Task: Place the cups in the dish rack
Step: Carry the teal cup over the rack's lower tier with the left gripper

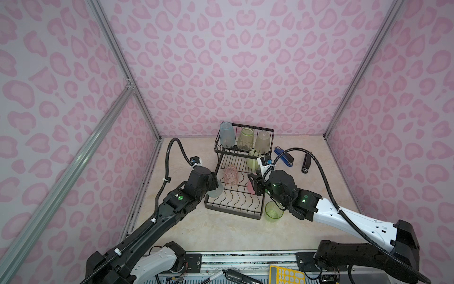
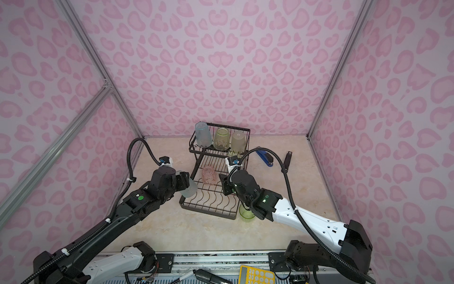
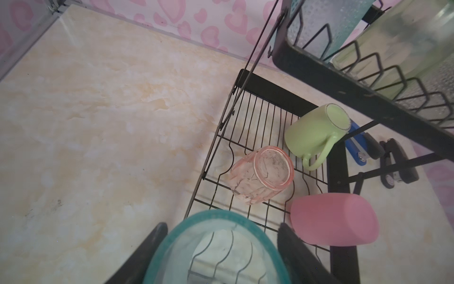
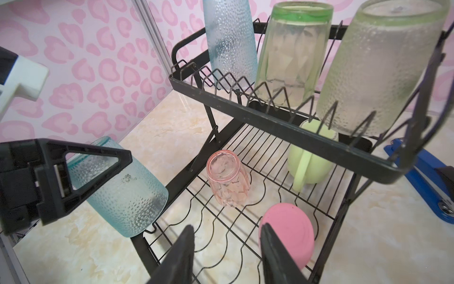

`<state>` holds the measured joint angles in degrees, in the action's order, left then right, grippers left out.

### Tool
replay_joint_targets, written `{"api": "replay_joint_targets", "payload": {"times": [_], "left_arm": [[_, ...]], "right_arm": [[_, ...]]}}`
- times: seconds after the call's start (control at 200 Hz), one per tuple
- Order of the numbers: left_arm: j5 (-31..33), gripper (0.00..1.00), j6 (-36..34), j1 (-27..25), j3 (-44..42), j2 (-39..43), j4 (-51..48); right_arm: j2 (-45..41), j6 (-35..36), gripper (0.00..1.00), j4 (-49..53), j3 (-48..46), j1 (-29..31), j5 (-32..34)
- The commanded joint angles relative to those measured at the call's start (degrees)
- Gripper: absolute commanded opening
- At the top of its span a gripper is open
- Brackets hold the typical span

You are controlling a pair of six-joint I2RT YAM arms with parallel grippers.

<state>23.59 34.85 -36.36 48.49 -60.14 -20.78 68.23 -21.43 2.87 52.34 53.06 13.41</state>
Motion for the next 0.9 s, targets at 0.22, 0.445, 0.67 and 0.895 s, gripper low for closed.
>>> {"api": "replay_joint_targets", "payload": {"times": [0.22, 0.445, 0.67, 0.895], "left_arm": [[9.7, 0.47, -4.2, -6.0, -3.6, -4.8, 11.7], [11.7, 0.48, -5.0, -8.5, -4.8, -7.4, 15.1], [13.4, 0.49, -6.4, -9.5, -6.6, -8.7, 18.1], [14.6, 0.50, -7.0, -9.6, -8.9, -10.2, 21.5]], "right_arm": [[-3.9, -0.6, 0.44, -0.8, -4.0, -0.4, 3.2], [-5.9, -0.6, 0.44, -2.5, -6.4, -0.5, 3.5], [-7.6, -0.8, 0.44, -4.0, -8.8, -0.5, 4.0], [-9.3, -0.9, 0.44, -5.7, -10.6, -0.5, 4.0]]}}
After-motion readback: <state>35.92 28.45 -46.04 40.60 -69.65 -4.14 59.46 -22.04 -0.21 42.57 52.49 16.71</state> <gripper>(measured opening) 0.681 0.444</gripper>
